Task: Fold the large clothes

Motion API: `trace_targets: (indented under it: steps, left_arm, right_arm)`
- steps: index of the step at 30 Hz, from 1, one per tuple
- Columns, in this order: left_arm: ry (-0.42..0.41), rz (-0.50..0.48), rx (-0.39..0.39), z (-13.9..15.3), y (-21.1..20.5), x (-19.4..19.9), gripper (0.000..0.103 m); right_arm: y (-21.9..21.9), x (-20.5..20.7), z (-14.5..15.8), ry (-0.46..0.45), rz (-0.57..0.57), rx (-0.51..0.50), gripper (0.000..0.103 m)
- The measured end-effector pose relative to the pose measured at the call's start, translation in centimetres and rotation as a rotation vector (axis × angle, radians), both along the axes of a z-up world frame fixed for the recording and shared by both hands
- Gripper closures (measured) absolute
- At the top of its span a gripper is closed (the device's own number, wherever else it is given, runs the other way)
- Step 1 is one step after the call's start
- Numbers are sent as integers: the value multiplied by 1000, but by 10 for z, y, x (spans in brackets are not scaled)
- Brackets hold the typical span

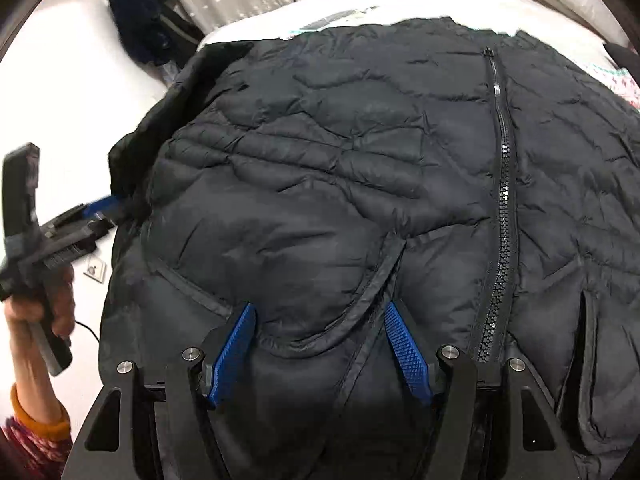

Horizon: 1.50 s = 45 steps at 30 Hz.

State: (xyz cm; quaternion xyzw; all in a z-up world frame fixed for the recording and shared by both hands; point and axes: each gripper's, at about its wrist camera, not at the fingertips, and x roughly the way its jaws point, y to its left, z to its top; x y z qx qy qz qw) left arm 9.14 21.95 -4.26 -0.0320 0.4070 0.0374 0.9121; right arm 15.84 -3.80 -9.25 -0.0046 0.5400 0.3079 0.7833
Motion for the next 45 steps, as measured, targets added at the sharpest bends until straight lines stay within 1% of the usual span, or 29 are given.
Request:
trace_targets:
  steps: [2,5,7,9,10,11,12,13,15,16,18,21,22,24,25,27,29,30,31,33,34,37,39,40,41,42,43,44,45]
  left_arm:
    - [-51,-6,46,5,1,-3,28]
    - [-26,-9,121,0,-1,16,27]
    - [-44,61,234,-1,3,27,27]
    - [-96,118,314,4,9,38,27]
    - [-121,125,336,8,15,43,27]
    - [-151,140,373,13,30,52,27]
    - [-159,166,417,15,41,64,27]
    - [-144,209,459,15,57,82,27]
    - [-103,306,481,17,96,111,27]
    - [-87,374,461,21,120,121,27]
    - [-72,445,379,27,151,127,27]
    - [-83,472,174,26,187,116,25]
    - [-85,476,96,19,197,111,24]
    - [-82,493,-17,6,212,98,22]
    - [-84,515,-97,-4,224,90,22]
    - [-121,577,-186,-21,234,74,22]
    - [-173,666,-269,-38,246,61,22]
    - [-195,708,-329,-48,252,52,23]
    - [-202,724,-373,-52,257,50,23]
    - [-200,732,-517,-72,259,49,23]
    - [-188,722,-573,-84,258,55,23]
    - [-124,651,-769,-108,246,74,23]
    - [-95,618,-878,-121,242,92,23]
    - [-100,630,-900,-125,243,101,23]
    - [-120,649,-905,-122,243,102,31]
    - [-155,665,-907,-119,242,106,56]
    - [-190,673,-905,-113,243,110,69]
    - [-204,677,-884,-104,242,117,86]
    - [-220,675,-830,-91,241,126,95]
  right_arm:
    - [-1,-1,3,16,-2,-3,35]
    - [-1,-4,7,30,-11,-11,35]
    - [-1,-8,9,24,-5,-19,35]
    - [-3,-10,13,22,1,-29,35]
    - [-4,-12,15,24,5,-30,35]
    - [-8,-15,17,27,12,-33,35]
    - [-11,-15,18,28,14,-37,35]
    - [-15,-16,20,27,14,-45,35]
    - [-25,-15,25,16,-2,-74,35]
    - [-30,-15,28,8,-14,-86,35]
    - [-45,-15,35,-9,-39,-94,35]
    - [-64,-13,40,-23,-65,-106,35]
    - [-73,-13,41,-30,-77,-116,35]
    - [-85,-11,41,-30,-100,-128,35]
    - [-90,-8,39,-25,-112,-134,35]
    - [-104,-2,33,-4,-149,-153,35]
    - [-113,1,28,16,-171,-153,35]
    - [-116,1,26,23,-176,-149,35]
    - [-119,2,25,29,-183,-146,35]
    - [-124,1,23,35,-191,-148,35]
    - [-125,-1,23,34,-191,-154,35]
    - [-125,-5,24,25,-188,-167,35]
    - [-128,-6,22,25,-191,-166,35]
    - [-127,-6,22,27,-196,-167,35]
    - [-127,-5,20,30,-203,-167,35]
    - [-126,-5,20,31,-206,-166,35]
    - [-126,-6,20,30,-208,-162,35]
    - [-125,-6,21,28,-208,-156,35]
    - [-124,-6,21,27,-208,-149,35]
